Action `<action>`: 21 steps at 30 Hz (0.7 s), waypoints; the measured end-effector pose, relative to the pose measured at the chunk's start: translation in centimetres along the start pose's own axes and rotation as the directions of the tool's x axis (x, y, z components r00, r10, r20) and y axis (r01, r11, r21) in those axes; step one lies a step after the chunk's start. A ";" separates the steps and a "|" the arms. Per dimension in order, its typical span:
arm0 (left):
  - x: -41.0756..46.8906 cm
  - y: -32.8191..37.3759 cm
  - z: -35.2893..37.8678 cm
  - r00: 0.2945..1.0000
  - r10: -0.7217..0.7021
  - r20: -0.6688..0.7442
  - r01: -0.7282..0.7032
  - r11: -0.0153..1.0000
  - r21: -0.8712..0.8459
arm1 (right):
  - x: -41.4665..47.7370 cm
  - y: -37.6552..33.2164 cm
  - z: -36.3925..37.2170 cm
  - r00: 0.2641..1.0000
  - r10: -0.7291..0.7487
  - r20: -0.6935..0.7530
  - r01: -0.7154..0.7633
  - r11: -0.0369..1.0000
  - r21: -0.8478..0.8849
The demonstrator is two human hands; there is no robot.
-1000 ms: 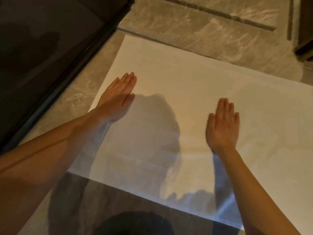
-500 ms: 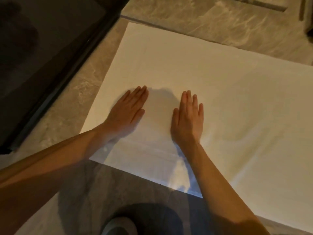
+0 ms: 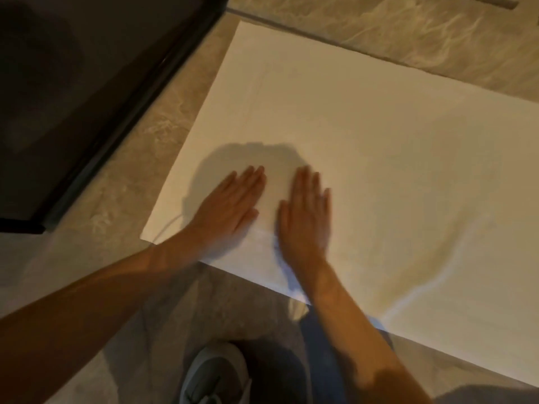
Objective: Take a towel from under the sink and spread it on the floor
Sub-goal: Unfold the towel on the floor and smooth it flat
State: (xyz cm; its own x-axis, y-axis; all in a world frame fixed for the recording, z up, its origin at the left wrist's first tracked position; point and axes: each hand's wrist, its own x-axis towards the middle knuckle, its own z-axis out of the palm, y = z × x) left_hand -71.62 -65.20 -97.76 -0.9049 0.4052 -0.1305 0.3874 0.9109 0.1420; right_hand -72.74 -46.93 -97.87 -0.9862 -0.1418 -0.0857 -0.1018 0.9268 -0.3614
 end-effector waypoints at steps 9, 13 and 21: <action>-2.3 -3.5 1.0 0.995 -0.096 0.004 0.096 0.994 -0.056 | -3.5 5.8 -0.9 0.995 0.089 0.044 -0.081 0.984 -0.157; -2.6 -4.3 1.2 0.984 -0.179 0.007 0.179 0.984 -0.023 | -5.0 8.9 -2.1 0.985 0.167 0.030 -0.158 0.966 -0.204; -2.9 -5.0 1.1 0.977 -0.214 -0.011 0.214 0.977 0.007 | -4.7 8.0 -1.5 0.986 0.164 0.036 -0.153 0.966 -0.208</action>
State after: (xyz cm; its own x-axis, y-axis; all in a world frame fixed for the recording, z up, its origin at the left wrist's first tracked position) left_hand -70.78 -70.88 -99.14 -0.9686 0.2003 -0.1472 0.1863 0.9770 0.1038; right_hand -69.16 -38.31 -98.92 -0.9842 -0.0005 -0.1768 0.0251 0.9895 -0.1426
